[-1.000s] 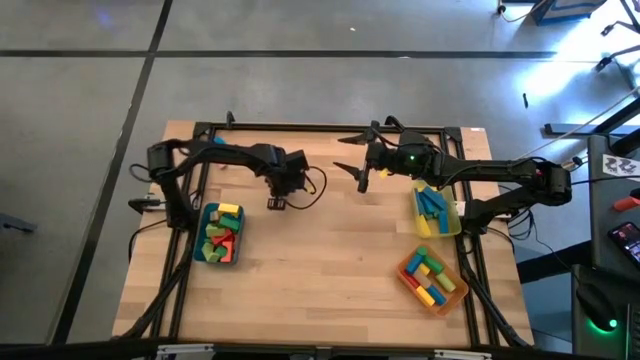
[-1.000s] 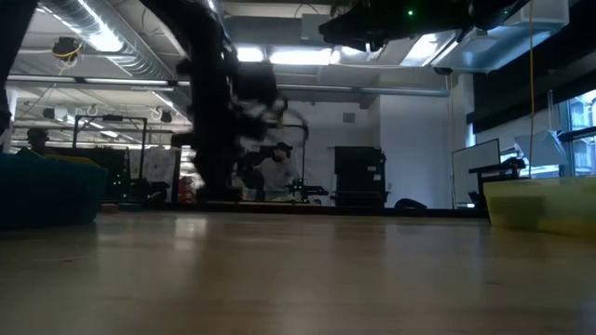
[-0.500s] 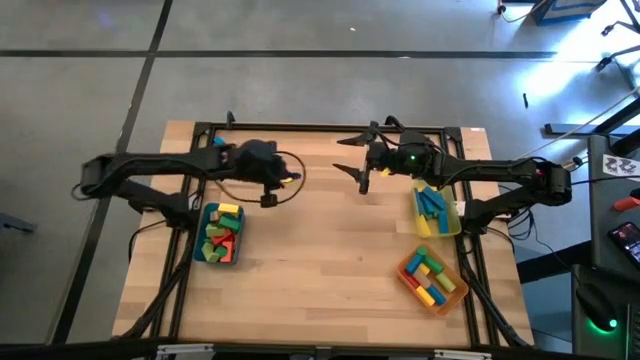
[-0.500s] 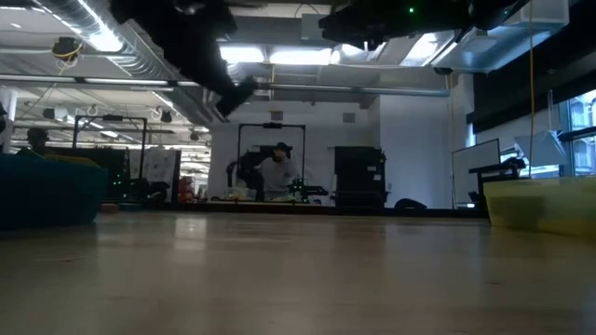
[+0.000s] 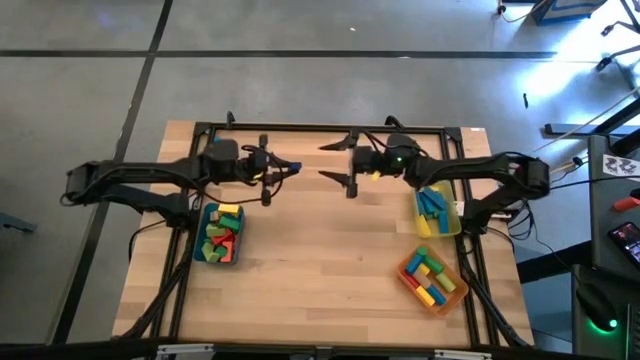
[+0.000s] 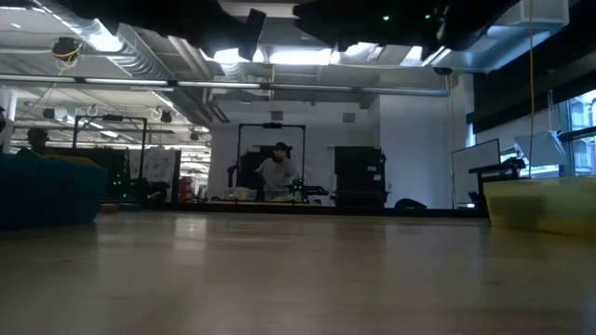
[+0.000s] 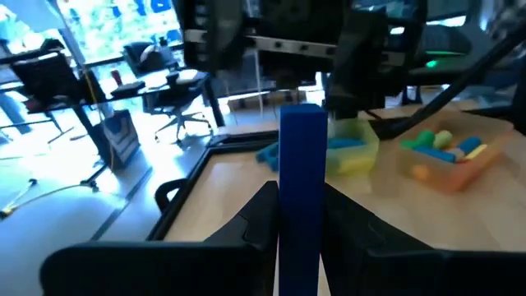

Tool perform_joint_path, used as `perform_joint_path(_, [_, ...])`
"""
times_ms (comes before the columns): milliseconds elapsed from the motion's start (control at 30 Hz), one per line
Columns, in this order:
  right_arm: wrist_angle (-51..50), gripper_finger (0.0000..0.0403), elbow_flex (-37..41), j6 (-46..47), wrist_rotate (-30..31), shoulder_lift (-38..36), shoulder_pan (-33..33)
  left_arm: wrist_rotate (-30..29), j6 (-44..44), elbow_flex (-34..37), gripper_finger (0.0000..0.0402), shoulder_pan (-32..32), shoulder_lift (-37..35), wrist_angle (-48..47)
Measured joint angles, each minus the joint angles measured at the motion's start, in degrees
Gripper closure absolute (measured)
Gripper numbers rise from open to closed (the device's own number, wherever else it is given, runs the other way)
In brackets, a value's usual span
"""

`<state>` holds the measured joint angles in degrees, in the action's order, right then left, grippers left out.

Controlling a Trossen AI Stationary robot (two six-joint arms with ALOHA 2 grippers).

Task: Sort blocks by size
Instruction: Put the dark blue rectangular block into the yellow bin

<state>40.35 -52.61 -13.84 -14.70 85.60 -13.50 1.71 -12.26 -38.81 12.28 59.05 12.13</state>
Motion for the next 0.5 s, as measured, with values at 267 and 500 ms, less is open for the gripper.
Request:
perform_joint_path(267, [0.09, 0.0109, -6.18, 2.79, -4.46, 7.45, 0.02, 0.05, 0.08, 0.01, 0.0355, -1.91, 1.17, 3.66])
perform_joint_path(500, [0.12, 0.0109, -10.27, 5.23, -9.41, 11.91, 0.02, 0.03, 0.31, 0.02, 0.0346, -2.19, 1.70, 3.82])
